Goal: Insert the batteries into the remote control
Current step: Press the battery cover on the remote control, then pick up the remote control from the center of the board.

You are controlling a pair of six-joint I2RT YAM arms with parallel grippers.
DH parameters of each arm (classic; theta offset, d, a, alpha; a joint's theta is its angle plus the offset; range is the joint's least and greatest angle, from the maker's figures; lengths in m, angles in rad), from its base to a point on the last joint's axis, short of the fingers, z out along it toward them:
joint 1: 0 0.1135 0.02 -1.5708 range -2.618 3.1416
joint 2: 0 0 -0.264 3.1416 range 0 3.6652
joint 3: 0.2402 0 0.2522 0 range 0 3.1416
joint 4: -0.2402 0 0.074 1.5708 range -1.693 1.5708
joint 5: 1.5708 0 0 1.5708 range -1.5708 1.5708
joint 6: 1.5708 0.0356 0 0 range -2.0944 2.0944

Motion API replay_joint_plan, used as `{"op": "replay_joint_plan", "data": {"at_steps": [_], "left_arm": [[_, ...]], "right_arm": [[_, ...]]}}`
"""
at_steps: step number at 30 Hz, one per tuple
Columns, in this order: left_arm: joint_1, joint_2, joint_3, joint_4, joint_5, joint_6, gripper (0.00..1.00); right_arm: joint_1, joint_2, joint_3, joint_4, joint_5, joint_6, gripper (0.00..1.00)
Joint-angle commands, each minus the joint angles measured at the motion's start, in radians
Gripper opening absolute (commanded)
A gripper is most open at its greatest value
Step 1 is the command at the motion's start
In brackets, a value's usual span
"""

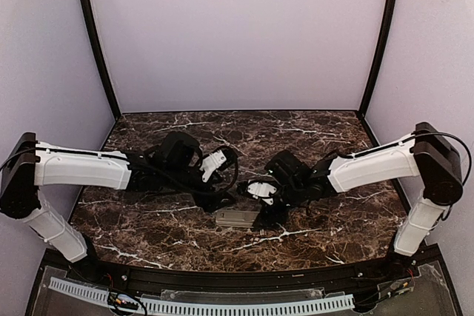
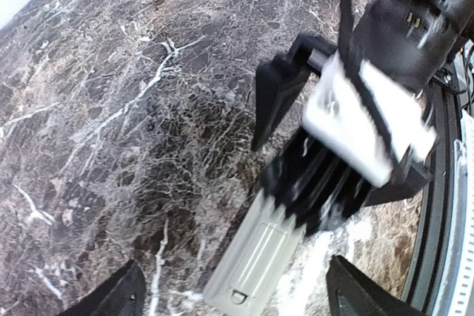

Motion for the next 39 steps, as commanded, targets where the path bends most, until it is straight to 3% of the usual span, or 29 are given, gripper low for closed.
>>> {"op": "replay_joint_plan", "data": {"at_steps": [1, 3, 9, 18, 34, 39], "left_arm": [[0.015, -0.029, -0.011, -0.116, 0.040, 0.109, 0.90], [0.015, -0.020, -0.005, -0.135, 0.078, 0.141, 0.91], [0.015, 0.079, 0.075, -0.296, 0.148, 0.317, 0.90], [-0.002, 0.262, 0.263, -0.487, 0.120, 0.473, 0.84], [-0.046, 0.450, 0.425, -0.662, 0.036, 0.565, 0.58], [-0.059, 0.470, 0.453, -0.690, -0.026, 0.566, 0.58]], "right_arm": [[-0.014, -0.135, -0.033, 0.065, 0.036, 0.040, 0.91], [-0.023, -0.206, -0.062, 0.099, 0.037, 0.066, 0.98], [-0.067, -0.386, -0.118, 0.174, 0.046, 0.131, 0.99], [-0.124, -0.534, -0.182, 0.247, -0.003, 0.220, 0.99], [-0.230, -0.681, -0.275, 0.306, -0.087, 0.313, 0.99], [-0.246, -0.689, -0.279, 0.313, -0.100, 0.321, 0.99]]}}
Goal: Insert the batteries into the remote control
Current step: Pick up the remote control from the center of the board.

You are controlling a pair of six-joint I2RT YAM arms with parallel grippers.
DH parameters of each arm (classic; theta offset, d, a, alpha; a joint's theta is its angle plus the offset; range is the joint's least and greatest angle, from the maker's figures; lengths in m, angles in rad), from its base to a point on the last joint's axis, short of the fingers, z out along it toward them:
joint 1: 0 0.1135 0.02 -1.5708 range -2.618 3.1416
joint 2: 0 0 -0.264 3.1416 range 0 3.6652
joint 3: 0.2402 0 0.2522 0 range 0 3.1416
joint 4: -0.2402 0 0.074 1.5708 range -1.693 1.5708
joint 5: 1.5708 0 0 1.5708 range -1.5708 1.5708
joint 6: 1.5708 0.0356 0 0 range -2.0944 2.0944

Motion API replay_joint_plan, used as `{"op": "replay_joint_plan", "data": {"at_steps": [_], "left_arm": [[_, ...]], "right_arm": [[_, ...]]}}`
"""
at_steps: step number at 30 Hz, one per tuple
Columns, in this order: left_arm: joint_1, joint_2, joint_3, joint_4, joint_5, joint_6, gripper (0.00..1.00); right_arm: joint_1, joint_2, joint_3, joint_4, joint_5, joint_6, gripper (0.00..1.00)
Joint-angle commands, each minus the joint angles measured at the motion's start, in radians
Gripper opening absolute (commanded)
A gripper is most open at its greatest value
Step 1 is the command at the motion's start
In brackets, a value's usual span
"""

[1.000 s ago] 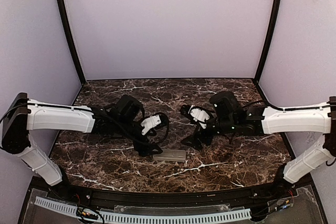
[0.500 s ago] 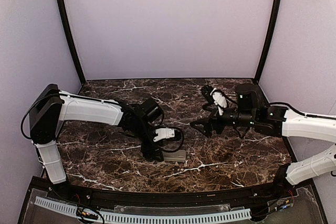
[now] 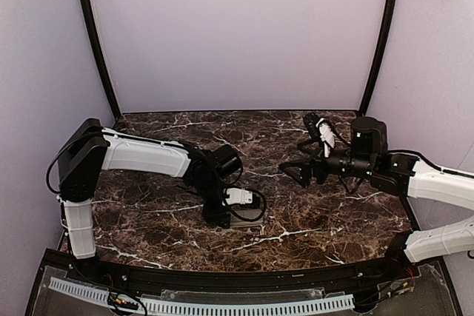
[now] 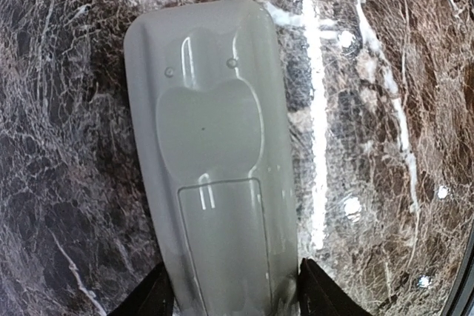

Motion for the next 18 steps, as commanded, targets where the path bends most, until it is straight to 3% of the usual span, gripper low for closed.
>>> {"op": "replay_joint_plan", "data": {"at_steps": [1, 9, 13, 18], "left_arm": [[-0.021, 0.023, 0.031, -0.098, -0.052, 0.016, 0.58], [-0.045, 0.035, 0.034, -0.105, -0.104, -0.025, 0.63], [-0.049, 0.034, 0.041, -0.088, -0.128, -0.047, 0.47], [-0.048, -0.032, 0.031, 0.006, -0.092, -0.080, 0.34]], "right_arm": [[-0.021, -0.018, -0.014, 0.037, -0.025, 0.023, 0.99], [-0.070, -0.022, -0.020, 0.039, -0.033, 0.067, 0.98], [-0.084, -0.027, -0.020, 0.046, -0.053, 0.078, 0.99], [-0.106, -0.025, -0.008, 0.047, -0.086, 0.087, 0.99]]}}
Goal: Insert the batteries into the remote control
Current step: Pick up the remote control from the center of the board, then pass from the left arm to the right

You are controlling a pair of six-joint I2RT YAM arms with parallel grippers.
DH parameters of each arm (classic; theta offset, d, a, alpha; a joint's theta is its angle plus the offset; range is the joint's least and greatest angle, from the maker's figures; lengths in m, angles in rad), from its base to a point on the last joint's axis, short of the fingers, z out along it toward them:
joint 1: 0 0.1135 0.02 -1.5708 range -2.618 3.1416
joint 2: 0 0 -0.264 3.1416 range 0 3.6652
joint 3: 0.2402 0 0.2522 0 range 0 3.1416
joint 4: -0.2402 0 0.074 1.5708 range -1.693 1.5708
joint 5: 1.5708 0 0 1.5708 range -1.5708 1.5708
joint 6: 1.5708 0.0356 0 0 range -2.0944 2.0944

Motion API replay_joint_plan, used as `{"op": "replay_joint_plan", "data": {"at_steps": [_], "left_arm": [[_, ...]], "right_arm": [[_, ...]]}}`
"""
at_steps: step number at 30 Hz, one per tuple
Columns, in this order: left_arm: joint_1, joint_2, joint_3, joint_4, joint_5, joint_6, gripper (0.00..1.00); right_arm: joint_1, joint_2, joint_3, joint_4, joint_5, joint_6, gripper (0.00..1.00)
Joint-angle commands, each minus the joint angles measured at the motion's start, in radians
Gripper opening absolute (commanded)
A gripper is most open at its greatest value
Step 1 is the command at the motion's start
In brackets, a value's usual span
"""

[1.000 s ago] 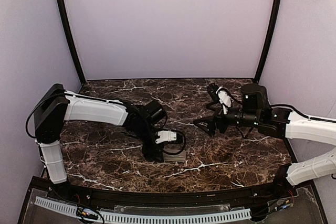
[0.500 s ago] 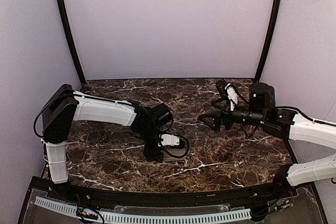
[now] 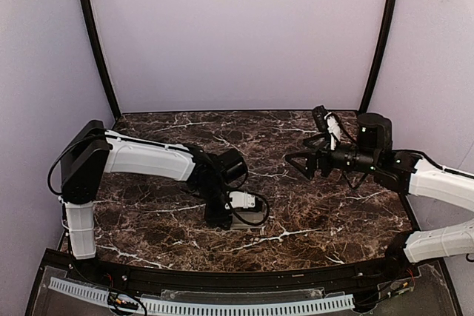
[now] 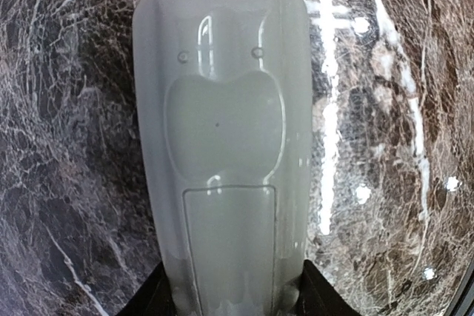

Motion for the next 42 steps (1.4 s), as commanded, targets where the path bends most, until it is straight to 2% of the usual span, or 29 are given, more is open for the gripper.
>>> {"op": "replay_joint_plan", "data": {"at_steps": [1, 7, 12, 20, 28, 32, 42], "left_arm": [[-0.003, -0.066, -0.007, 0.064, 0.029, -0.041, 0.31], [0.020, -0.215, -0.050, 0.228, 0.137, -0.100, 0.30], [0.044, -0.354, -0.105, 0.397, 0.295, -0.151, 0.30], [0.055, -0.499, -0.158, 0.589, 0.453, -0.212, 0.31], [0.056, -0.531, -0.174, 0.772, 0.598, -0.335, 0.31], [0.056, -0.534, -0.194, 0.859, 0.637, -0.389, 0.31], [0.056, -0.520, -0.216, 0.950, 0.620, -0.444, 0.31]], "right_arm": [[-0.029, -0.017, 0.000, 0.031, -0.046, 0.025, 0.98], [-0.095, -0.031, 0.016, 0.036, -0.141, 0.043, 0.99], [-0.146, -0.061, 0.016, 0.109, -0.329, 0.043, 0.99], [-0.129, -0.064, 0.094, 0.207, -0.617, 0.071, 0.99], [-0.008, 0.002, 0.214, 0.135, -0.645, -0.012, 0.97], [0.020, 0.032, 0.225, 0.160, -0.650, -0.013, 0.96], [0.072, 0.112, 0.261, 0.235, -0.635, 0.014, 0.87]]}}
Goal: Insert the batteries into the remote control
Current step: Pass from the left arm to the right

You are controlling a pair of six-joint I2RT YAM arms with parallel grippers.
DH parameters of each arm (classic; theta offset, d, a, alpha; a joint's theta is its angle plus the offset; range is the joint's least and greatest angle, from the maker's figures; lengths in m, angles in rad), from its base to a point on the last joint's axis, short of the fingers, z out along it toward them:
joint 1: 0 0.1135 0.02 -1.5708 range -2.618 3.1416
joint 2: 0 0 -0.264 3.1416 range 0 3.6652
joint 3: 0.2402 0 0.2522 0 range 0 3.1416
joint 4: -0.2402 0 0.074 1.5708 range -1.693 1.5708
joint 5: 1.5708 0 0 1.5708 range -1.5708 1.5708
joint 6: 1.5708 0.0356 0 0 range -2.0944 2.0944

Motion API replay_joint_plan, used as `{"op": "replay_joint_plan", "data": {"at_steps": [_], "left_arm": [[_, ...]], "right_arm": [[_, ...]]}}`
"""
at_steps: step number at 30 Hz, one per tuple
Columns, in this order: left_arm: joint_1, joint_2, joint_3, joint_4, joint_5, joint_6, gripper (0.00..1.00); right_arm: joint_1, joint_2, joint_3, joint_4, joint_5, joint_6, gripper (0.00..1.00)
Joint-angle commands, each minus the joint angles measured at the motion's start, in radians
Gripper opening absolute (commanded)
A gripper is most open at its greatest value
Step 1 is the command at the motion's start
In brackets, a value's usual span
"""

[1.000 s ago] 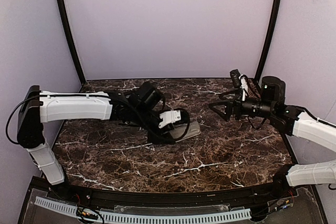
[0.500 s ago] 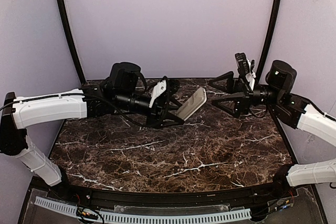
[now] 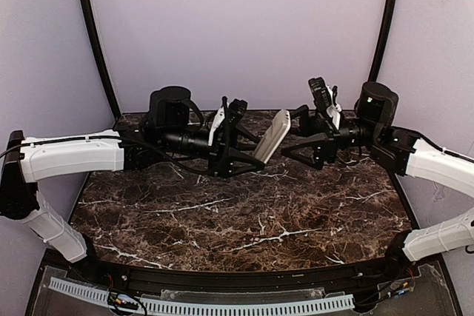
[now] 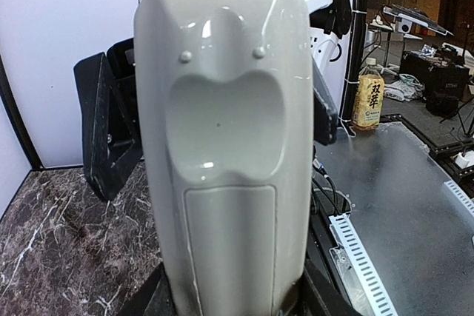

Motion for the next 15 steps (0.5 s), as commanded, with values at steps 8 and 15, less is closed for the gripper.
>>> {"op": "replay_joint_plan", "data": {"at_steps": [8, 15], "left_arm": [[0.003, -0.017, -0.025, 0.108, -0.006, -0.066, 0.31], [0.003, -0.011, -0.026, 0.106, -0.028, -0.077, 0.31]], "right_arm": [[0.061, 0.051, 0.071, 0.052, 0.048, -0.009, 0.78], [0.066, 0.060, 0.083, 0.043, 0.062, -0.014, 0.61]]}}
